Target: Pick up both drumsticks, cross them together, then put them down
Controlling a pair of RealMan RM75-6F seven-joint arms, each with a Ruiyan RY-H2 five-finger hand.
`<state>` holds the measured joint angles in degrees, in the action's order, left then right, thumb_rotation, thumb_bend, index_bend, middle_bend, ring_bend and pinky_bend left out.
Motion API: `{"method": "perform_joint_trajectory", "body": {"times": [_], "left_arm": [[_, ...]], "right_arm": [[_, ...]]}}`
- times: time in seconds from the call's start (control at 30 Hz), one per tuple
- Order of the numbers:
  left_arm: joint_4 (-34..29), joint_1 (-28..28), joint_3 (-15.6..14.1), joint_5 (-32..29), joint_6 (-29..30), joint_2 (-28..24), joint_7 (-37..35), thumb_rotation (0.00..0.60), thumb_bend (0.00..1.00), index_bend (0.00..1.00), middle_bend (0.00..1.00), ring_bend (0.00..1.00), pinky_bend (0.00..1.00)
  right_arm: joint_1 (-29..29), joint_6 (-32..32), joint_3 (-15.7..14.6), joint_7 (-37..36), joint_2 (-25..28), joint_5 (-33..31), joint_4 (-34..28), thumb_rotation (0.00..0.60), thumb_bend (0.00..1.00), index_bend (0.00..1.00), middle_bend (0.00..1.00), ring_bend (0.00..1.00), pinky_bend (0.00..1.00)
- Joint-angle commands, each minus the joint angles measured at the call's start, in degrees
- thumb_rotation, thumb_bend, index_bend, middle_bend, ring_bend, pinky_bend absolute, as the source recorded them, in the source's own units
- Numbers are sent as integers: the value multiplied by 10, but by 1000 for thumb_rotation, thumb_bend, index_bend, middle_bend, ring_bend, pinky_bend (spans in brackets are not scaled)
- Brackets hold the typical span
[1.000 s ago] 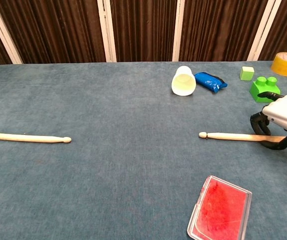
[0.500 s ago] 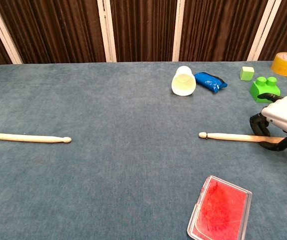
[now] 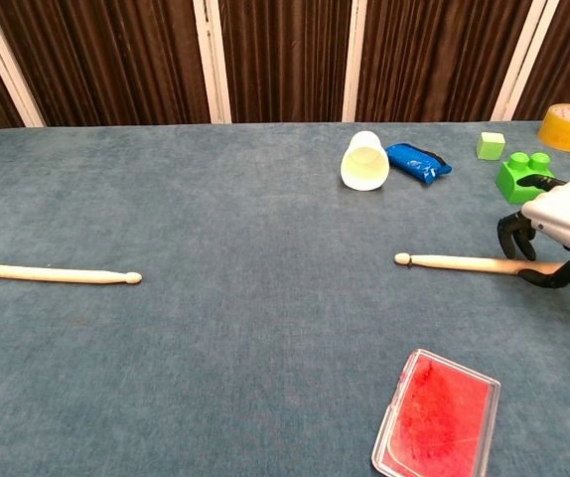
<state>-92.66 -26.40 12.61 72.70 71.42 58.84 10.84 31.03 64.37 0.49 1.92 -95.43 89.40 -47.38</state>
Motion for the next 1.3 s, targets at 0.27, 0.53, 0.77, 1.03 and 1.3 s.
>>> {"method": "perform_joint_trajectory", "body": {"times": [0.27,0.53,0.77,1.03,1.3], "left_arm": [[0,3,1,-1,3,-5,-5,600,427,303,292,8,51],[-2,8,7,-2,11,-13,-22,600,423,163,215,0,51],[-45,21,-3,14,13,-41,-38,600,331,153,128,0,12],[-144,83,-76,70,52,-59,21,600,262,119,9,0,0],[-158,181,-139,118,164,-4,91,600,262,118,2,0,0]], "right_arm": [[2,-15,7,38,17,-14,-42,600,456,423,517,389,11],[0,-3,36,54,41,-40,-91,600,382,191,344,314,11],[-14,17,86,65,119,-94,-230,600,214,79,178,196,11],[-73,53,113,34,218,-163,-428,600,198,56,129,166,11],[-158,164,52,-5,262,-73,-485,600,197,22,82,130,10]]}}
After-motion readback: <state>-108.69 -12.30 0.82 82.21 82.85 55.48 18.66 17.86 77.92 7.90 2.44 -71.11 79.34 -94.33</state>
